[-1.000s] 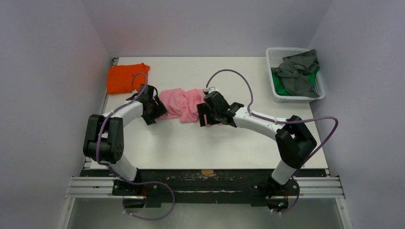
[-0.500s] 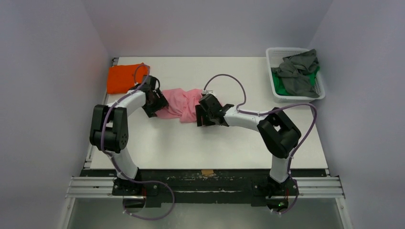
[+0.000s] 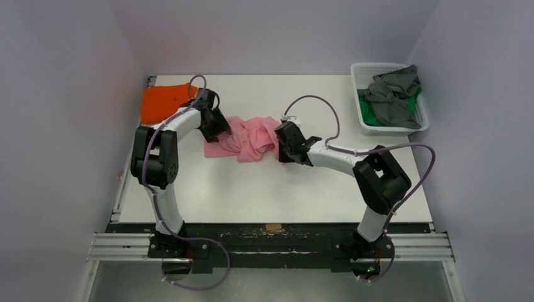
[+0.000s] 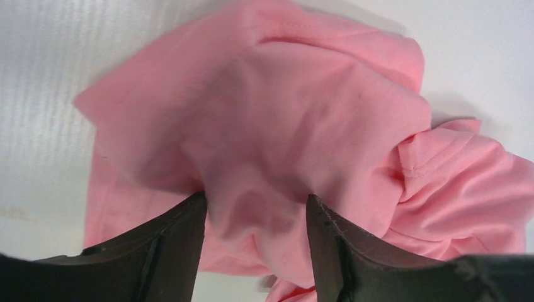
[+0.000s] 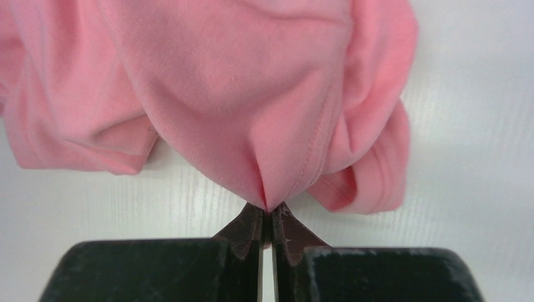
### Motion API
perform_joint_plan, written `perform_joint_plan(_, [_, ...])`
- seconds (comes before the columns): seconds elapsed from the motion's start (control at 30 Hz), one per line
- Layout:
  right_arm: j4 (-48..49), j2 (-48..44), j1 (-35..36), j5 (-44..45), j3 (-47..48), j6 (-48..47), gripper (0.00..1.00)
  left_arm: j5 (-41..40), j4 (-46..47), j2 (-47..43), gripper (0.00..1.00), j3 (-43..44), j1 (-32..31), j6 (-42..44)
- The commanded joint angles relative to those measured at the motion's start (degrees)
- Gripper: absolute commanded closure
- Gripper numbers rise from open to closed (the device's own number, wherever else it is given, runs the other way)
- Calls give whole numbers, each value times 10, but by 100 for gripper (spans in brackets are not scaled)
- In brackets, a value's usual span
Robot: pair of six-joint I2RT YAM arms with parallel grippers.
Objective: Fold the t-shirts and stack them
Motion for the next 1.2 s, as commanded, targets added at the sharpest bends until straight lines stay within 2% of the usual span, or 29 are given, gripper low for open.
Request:
perform_joint_plan(0.0, [7, -81, -24, 24, -28, -12, 100, 16, -11, 29, 49, 43, -16, 6])
perform_joint_plan(0.03, [14, -95, -32, 21, -38, -11, 100, 18, -11, 35, 58, 47, -19, 7])
perform_joint_plan(0.1, [22, -121, -43, 19, -55, -13, 100, 20, -17, 46, 96, 60, -23, 11])
perform_joint_plan(0.13, [23, -132, -48, 20, -61, -16, 100, 18, -21, 47, 100, 66, -23, 12])
perform_joint_plan(0.27, [4, -177, -66, 41, -64, -25, 100, -15, -10, -11, 100, 47, -24, 25])
perform_joint_plan(0.47, [-22, -290, -70, 86, -58, -50, 100, -34, 75, -243, 100, -81, -28, 56])
perform_joint_plan(0.67, [-41, -444, -70, 89, -38, -87, 100, -46, 57, -455, 100, -138, -40, 81])
perform_joint_plan(0.83, [-67, -527, -70, 45, 31, -127, 100, -81, 19, -616, 100, -129, -46, 90])
perform_joint_plan(0.97, [-99, -551, -70, -26, 116, -151, 100, -55, -23, -682, 100, -70, -46, 99])
perform_joint_plan(1.07, [-122, -538, -70, -75, 175, -166, 100, -40, -33, -695, 100, -34, -46, 102])
perform_joint_plan(1.17, [-143, -505, -70, -42, 218, -190, 100, -57, -43, -668, 100, -4, -46, 107])
